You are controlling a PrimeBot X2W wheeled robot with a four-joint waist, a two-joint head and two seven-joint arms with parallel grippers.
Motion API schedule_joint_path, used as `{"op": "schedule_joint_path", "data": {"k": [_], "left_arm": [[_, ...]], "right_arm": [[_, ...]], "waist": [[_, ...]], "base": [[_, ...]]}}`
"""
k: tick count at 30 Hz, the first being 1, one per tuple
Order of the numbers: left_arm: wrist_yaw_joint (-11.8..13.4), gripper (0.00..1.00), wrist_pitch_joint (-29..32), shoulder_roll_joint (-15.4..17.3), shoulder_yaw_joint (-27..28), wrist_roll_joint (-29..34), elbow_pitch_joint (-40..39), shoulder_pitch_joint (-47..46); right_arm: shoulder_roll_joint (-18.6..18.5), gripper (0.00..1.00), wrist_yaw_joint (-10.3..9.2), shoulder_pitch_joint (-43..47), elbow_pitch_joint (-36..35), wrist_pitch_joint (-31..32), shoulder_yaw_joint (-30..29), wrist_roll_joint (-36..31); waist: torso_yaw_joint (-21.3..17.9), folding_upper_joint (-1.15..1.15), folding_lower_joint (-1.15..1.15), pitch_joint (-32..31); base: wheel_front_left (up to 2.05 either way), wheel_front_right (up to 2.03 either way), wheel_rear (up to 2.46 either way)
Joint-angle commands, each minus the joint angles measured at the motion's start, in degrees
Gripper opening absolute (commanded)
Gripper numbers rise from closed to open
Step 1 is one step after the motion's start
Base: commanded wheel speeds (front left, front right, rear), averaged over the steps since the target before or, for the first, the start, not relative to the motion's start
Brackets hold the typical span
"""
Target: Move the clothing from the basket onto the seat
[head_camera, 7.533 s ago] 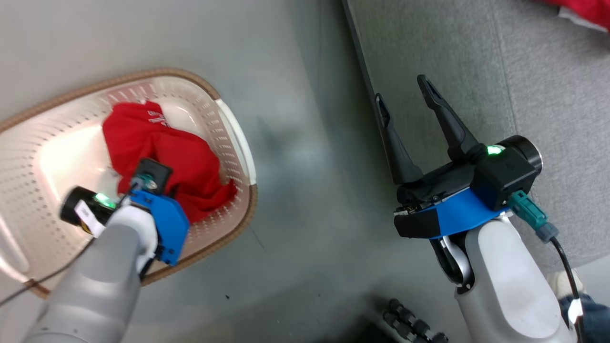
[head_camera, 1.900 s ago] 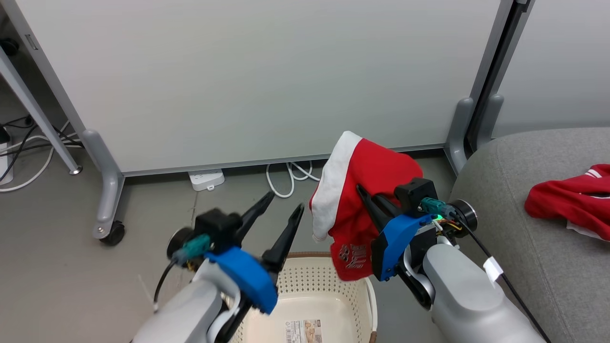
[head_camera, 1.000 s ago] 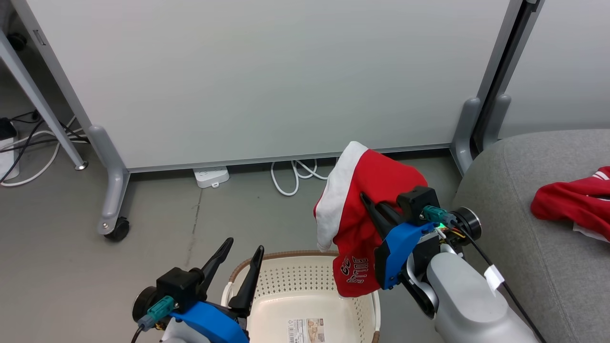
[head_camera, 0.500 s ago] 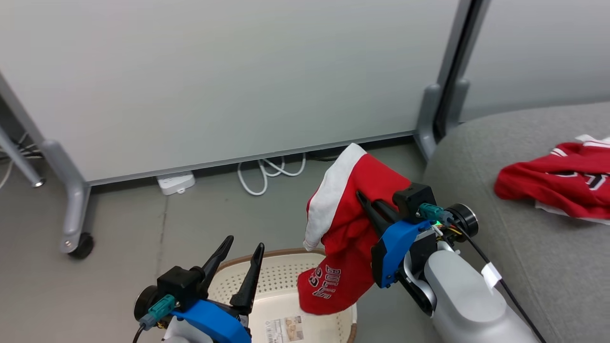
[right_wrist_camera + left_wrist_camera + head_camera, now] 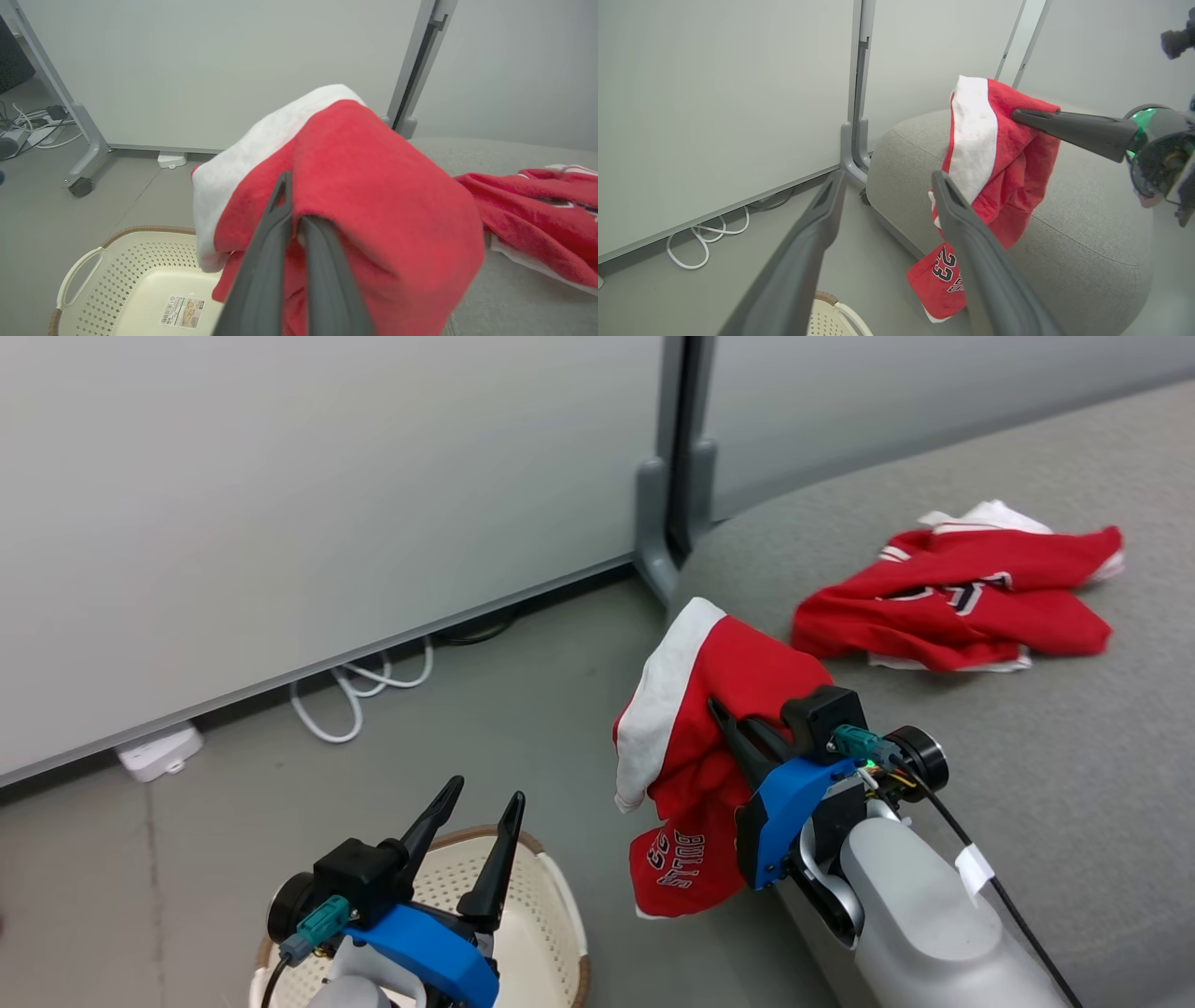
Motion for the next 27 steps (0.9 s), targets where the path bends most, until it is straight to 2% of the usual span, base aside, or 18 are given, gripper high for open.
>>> {"op": "schedule_joint_path", "data": {"k": [1, 7, 12, 19, 27], "left_arm": [[-0.24, 1.0, -0.18, 0.4, 0.1, 0.44, -0.19, -0.76], [-0.27, 1.0, -0.18, 0.69, -0.15, 0.57, -0.11, -1.2], [-0.28, 1.0, -0.18, 0.77, -0.62, 0.24, -0.02, -1.46], [-0.29, 1.0, -0.18, 1.13, -1.47, -0.12, -0.09, -1.84], [-0.29, 1.0, -0.18, 1.72, -2.2, -0.4, -0.08, -2.58]], "right_arm": [[0.08, 0.0, -0.04, -0.15, -0.42, -0.27, -0.09, -0.51], [0.37, 0.0, -0.04, 0.12, -0.66, -0.48, -0.61, -0.5], [0.54, 0.0, -0.04, 0.82, -0.71, -0.62, -0.91, -0.43], [0.69, 0.0, -0.04, 1.05, -0.87, -0.74, -1.26, -0.51], [0.79, 0.0, -0.05, 0.52, -0.75, -0.69, -2.25, -0.22]], "waist": [[-3.77, 0.0, 0.0, 1.1], [-8.4, 0.0, 0.0, 1.89], [-10.46, 0.0, 0.0, 2.1], [-10.97, 0.0, 0.0, 2.52], [-9.65, 0.0, 0.0, 3.82]], "base": [[0.0, 0.0, 0.0], [0.0, 0.0, 0.0], [0.0, 0.0, 0.0], [0.0, 0.0, 0.0], [0.0, 0.0, 0.0]]}}
